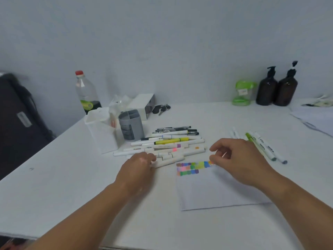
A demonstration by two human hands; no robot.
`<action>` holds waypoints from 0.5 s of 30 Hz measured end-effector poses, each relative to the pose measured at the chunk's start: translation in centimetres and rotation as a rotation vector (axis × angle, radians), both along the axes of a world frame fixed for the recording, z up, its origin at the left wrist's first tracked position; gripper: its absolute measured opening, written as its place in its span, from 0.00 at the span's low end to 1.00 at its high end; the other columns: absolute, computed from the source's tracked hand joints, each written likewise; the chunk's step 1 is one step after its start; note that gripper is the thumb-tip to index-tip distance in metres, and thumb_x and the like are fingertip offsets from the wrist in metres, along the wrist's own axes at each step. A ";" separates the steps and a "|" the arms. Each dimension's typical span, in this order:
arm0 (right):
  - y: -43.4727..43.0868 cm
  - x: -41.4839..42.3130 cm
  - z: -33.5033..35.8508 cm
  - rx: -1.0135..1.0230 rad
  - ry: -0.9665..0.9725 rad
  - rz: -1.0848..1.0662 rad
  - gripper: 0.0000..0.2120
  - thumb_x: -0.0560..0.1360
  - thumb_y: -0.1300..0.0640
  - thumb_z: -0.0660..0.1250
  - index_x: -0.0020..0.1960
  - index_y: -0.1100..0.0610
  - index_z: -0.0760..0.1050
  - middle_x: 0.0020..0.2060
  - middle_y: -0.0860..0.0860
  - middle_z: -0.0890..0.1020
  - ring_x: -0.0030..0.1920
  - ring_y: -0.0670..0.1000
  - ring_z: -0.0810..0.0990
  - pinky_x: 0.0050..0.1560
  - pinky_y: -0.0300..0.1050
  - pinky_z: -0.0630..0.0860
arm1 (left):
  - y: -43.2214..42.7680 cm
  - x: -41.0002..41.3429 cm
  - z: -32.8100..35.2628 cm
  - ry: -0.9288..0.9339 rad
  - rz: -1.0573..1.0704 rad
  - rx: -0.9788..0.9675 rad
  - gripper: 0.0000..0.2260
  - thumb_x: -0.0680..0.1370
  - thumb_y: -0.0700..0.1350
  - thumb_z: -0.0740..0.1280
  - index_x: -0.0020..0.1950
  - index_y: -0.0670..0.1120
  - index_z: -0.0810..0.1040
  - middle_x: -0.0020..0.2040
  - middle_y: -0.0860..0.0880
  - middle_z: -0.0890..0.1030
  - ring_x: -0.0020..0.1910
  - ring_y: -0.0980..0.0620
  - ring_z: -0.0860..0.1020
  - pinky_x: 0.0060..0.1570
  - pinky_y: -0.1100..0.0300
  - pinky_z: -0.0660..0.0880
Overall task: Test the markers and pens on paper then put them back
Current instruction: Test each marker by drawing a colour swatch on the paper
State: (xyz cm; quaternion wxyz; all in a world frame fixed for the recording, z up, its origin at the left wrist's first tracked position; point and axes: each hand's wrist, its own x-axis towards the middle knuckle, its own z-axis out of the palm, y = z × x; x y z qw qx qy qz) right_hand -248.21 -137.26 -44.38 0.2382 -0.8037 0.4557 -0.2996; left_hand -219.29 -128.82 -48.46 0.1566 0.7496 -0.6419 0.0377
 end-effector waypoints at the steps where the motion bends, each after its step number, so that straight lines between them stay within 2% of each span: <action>1: -0.4 0.1 -0.1 0.001 -0.001 0.000 0.07 0.73 0.50 0.76 0.44 0.40 0.80 0.38 0.30 0.82 0.39 0.38 0.80 0.35 0.30 0.70 | 0.1 0.1 0.0 -0.003 -0.010 0.010 0.11 0.80 0.42 0.64 0.61 0.50 0.81 0.56 0.50 0.79 0.59 0.47 0.76 0.56 0.54 0.74; 4: -1.2 0.3 -0.4 0.009 -0.030 0.008 0.07 0.73 0.50 0.76 0.45 0.40 0.80 0.37 0.32 0.82 0.39 0.38 0.80 0.36 0.28 0.72 | 1.1 -0.1 0.5 0.019 -0.069 0.007 0.10 0.80 0.41 0.65 0.57 0.50 0.83 0.51 0.52 0.79 0.53 0.50 0.77 0.51 0.60 0.72; 6: -1.6 0.5 -0.5 0.024 -0.062 0.021 0.07 0.73 0.51 0.76 0.44 0.40 0.80 0.36 0.33 0.83 0.38 0.39 0.81 0.37 0.29 0.73 | 1.4 -1.1 1.8 0.150 -0.078 -0.051 0.07 0.79 0.44 0.68 0.54 0.54 0.82 0.47 0.56 0.79 0.47 0.56 0.77 0.45 0.67 0.70; 8: -2.1 1.0 -0.4 0.061 -0.104 0.032 0.06 0.73 0.51 0.76 0.43 0.40 0.82 0.37 0.36 0.84 0.36 0.42 0.83 0.38 0.35 0.77 | 0.5 -2.5 3.2 0.398 -0.063 -0.072 0.05 0.80 0.48 0.68 0.49 0.58 0.82 0.42 0.59 0.81 0.41 0.60 0.76 0.40 0.70 0.70; 9: -2.4 1.3 -0.3 0.090 -0.139 0.039 0.05 0.73 0.51 0.77 0.43 0.42 0.83 0.37 0.38 0.85 0.35 0.44 0.84 0.41 0.41 0.80 | -0.3 -3.3 3.8 0.575 -0.069 -0.056 0.05 0.80 0.49 0.68 0.48 0.58 0.83 0.41 0.59 0.82 0.39 0.61 0.76 0.40 0.70 0.71; 11: -2.8 1.9 -0.3 0.162 -0.216 0.065 0.03 0.73 0.52 0.77 0.43 0.44 0.84 0.37 0.45 0.85 0.35 0.48 0.84 0.44 0.50 0.84 | -2.2 -5.2 4.4 0.924 -0.095 -0.009 0.08 0.81 0.47 0.67 0.48 0.56 0.84 0.43 0.54 0.84 0.41 0.57 0.77 0.46 0.59 0.77; 12: -2.9 2.1 -0.5 0.185 -0.249 0.078 0.03 0.73 0.52 0.77 0.43 0.45 0.84 0.37 0.47 0.85 0.36 0.51 0.84 0.44 0.53 0.84 | -3.1 -6.1 4.5 1.044 -0.104 0.000 0.09 0.82 0.45 0.66 0.48 0.55 0.84 0.44 0.52 0.84 0.43 0.54 0.78 0.48 0.55 0.78; 15: -3.2 2.4 -1.5 0.227 -0.323 0.092 0.04 0.74 0.50 0.77 0.44 0.43 0.82 0.37 0.49 0.85 0.38 0.54 0.83 0.44 0.54 0.84 | -5.5 -8.0 3.7 1.273 -0.136 -0.011 0.10 0.82 0.44 0.64 0.50 0.54 0.84 0.48 0.53 0.86 0.47 0.49 0.77 0.42 0.56 0.76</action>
